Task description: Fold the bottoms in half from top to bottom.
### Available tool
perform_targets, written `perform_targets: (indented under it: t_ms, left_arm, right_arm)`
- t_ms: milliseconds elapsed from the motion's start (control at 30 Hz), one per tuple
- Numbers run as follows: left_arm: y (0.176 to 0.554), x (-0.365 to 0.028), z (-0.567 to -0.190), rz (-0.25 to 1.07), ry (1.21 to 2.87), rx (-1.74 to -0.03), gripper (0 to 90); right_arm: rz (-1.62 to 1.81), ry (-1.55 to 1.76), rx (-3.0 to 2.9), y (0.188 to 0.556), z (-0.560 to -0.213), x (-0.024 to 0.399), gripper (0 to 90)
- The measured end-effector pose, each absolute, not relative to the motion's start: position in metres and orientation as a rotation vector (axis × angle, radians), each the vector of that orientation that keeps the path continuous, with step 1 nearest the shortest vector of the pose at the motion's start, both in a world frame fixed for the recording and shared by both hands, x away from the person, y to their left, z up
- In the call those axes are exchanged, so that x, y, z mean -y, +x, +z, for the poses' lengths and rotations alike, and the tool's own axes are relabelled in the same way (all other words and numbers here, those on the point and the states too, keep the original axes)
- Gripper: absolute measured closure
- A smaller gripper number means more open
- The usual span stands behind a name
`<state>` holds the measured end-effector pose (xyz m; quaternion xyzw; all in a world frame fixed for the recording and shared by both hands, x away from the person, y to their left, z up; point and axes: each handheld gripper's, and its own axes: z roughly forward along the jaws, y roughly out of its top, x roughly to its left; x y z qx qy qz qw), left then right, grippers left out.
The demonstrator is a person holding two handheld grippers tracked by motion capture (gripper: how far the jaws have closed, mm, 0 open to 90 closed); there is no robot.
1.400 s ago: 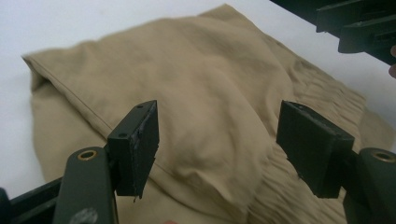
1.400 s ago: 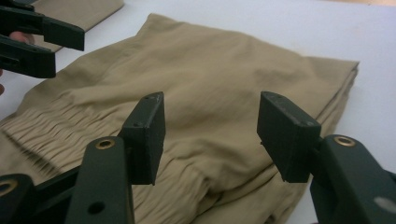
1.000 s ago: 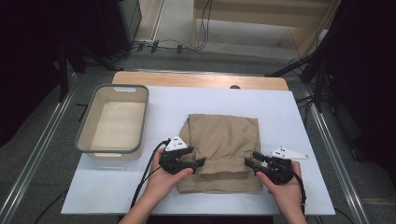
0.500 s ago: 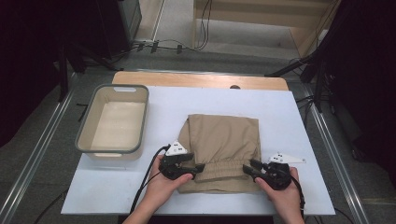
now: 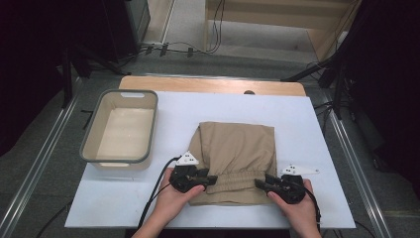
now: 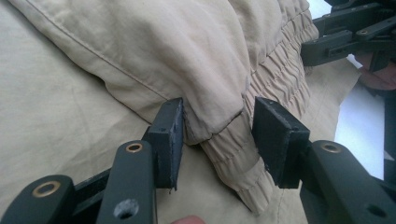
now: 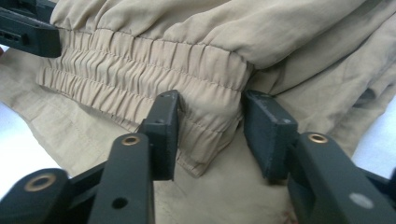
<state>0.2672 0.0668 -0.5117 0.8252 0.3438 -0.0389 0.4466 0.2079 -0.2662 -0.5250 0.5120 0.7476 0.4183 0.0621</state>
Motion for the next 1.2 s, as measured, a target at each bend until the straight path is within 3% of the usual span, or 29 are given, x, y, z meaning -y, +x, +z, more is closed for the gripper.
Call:
perform_targets:
  t_ms: [300,500,1200]
  left_arm:
    - [0.263,-0.064,-0.511,-0.065,2.047,-0.833,64.8]
    - [0.260,-0.064,-0.505,-0.041,2.037,-0.796,75.7]
    - [0.241,-0.074,-0.491,-0.089,2.025,-0.743,76.7]
  right_arm:
    - [1.203,1.471,-2.261,0.204,-0.520,0.259,68.7]
    - [1.218,1.445,-2.246,0.202,-0.515,0.259,70.3]
    - [1.274,1.392,-2.223,0.170,-0.499,0.257,70.2]
